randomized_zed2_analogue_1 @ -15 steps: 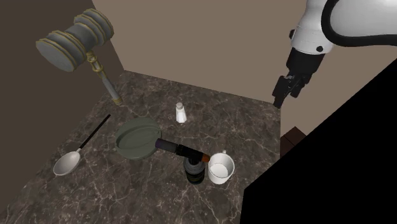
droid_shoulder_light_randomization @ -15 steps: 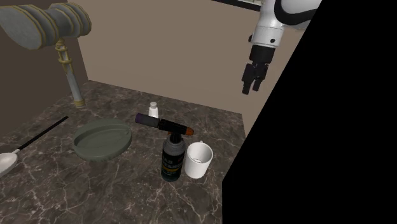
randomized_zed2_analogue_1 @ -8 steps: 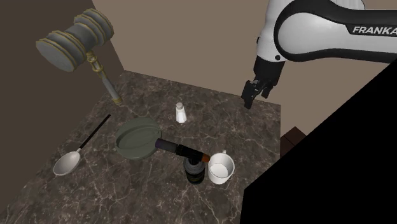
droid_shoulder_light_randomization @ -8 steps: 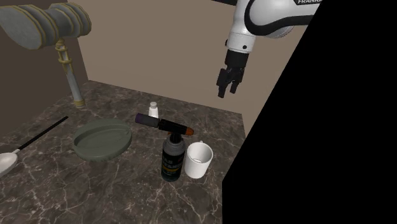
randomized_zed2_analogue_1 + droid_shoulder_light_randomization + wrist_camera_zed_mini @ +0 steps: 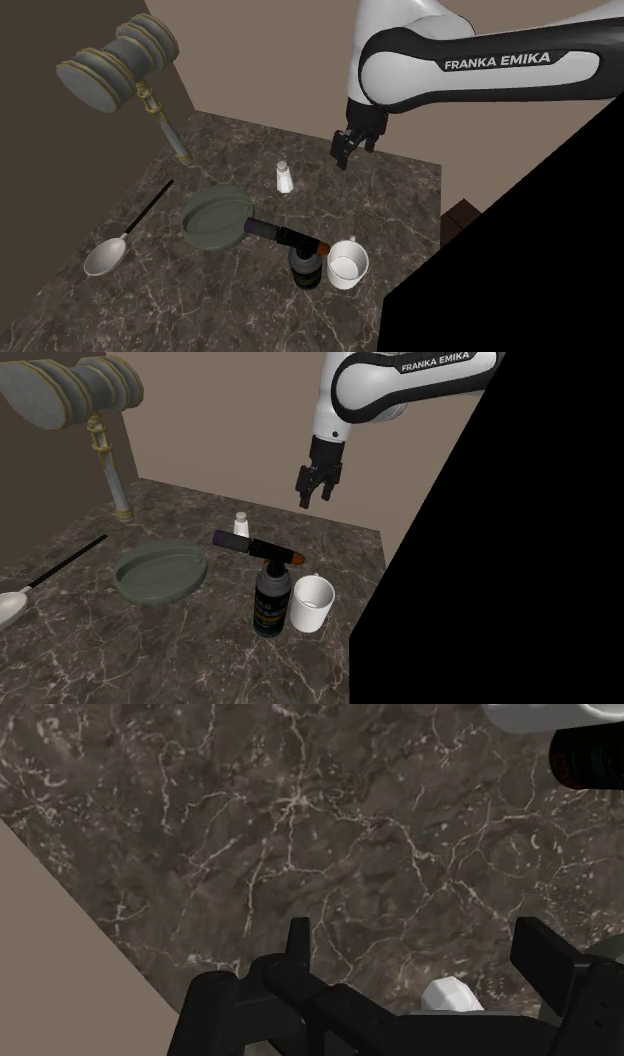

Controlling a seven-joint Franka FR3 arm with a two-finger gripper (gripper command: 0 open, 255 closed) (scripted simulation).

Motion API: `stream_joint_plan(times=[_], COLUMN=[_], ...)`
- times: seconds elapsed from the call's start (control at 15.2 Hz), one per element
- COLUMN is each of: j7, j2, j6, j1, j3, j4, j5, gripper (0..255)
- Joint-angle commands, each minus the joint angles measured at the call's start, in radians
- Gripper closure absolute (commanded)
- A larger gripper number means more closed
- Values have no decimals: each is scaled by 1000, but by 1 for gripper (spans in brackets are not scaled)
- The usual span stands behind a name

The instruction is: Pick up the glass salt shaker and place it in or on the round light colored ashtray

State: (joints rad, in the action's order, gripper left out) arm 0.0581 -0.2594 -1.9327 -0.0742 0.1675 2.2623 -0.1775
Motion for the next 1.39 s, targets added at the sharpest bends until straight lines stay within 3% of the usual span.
stream_joint_plan(times=[0.0, 0.46, 0.86, 1.32], j7=[23, 103, 171, 178], j2=[69, 312, 514, 556], j6=[-41, -138, -170, -251], j1=[-10, -45, -93, -100], j3=[22, 75, 92, 90], j4=[-44, -237, -436, -395], j5=[9, 84, 170, 181], gripper=[0, 0, 0, 0])
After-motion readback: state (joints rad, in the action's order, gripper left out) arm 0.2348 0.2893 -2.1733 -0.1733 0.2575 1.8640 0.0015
